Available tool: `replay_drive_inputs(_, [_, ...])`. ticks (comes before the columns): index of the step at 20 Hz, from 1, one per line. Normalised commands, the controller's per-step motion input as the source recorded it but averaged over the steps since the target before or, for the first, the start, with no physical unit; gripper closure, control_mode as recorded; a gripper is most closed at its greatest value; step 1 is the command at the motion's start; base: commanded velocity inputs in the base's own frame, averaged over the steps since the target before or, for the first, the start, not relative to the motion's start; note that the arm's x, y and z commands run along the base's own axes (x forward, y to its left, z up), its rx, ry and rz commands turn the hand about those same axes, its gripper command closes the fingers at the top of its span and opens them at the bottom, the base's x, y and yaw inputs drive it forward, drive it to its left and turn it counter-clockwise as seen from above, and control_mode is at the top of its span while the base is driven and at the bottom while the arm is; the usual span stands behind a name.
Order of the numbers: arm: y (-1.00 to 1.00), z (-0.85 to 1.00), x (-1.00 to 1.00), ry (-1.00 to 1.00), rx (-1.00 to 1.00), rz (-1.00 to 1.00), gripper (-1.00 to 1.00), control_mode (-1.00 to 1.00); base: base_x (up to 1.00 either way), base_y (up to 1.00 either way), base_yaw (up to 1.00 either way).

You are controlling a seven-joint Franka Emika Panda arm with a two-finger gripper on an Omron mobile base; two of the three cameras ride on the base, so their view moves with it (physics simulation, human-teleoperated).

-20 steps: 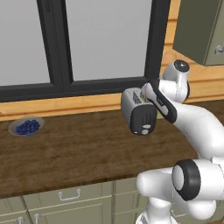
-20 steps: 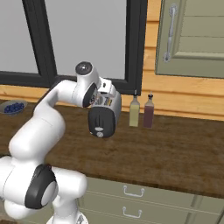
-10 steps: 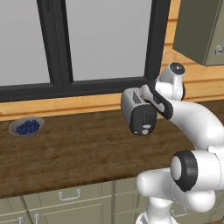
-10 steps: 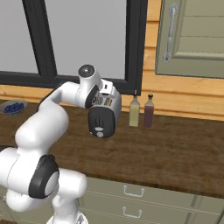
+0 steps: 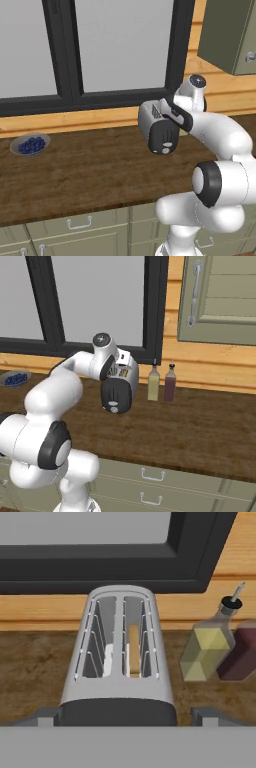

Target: Start the toaster. Once the lever pops up, take the bread to the plate on the dining counter.

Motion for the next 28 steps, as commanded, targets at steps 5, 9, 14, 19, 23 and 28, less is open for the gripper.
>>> replay_drive_inputs(5, [0.0, -0.12, 0.22, 0.0, 0.0, 0.0, -1.0, -1.0, 0.0, 0.0, 0.0])
replay_drive_inputs(9, [0.0, -0.06, 0.23, 0.0, 0.0, 0.0, -1.0, -1.0, 0.0, 0.0, 0.0])
replay_drive_inputs(14, [-0.05, -0.04, 0.19, 0.0, 0.0, 0.0, -1.0, -1.0, 0.0, 0.0, 0.0])
replay_drive_inputs(19, [-0.12, -0.04, 0.11, 0.0, 0.0, 0.0, -1.0, -1.0, 0.0, 0.0, 0.0])
replay_drive_inputs(23, [-0.04, 0.0, 0.0, -0.01, 0.02, 0.0, -1.0, -1.0, 0.0, 0.0, 0.0])
replay_drive_inputs(28, [0.0, 0.0, 0.0, 0.0, 0.0, 0.0, -1.0, -1.0, 0.0, 0.0, 0.0])
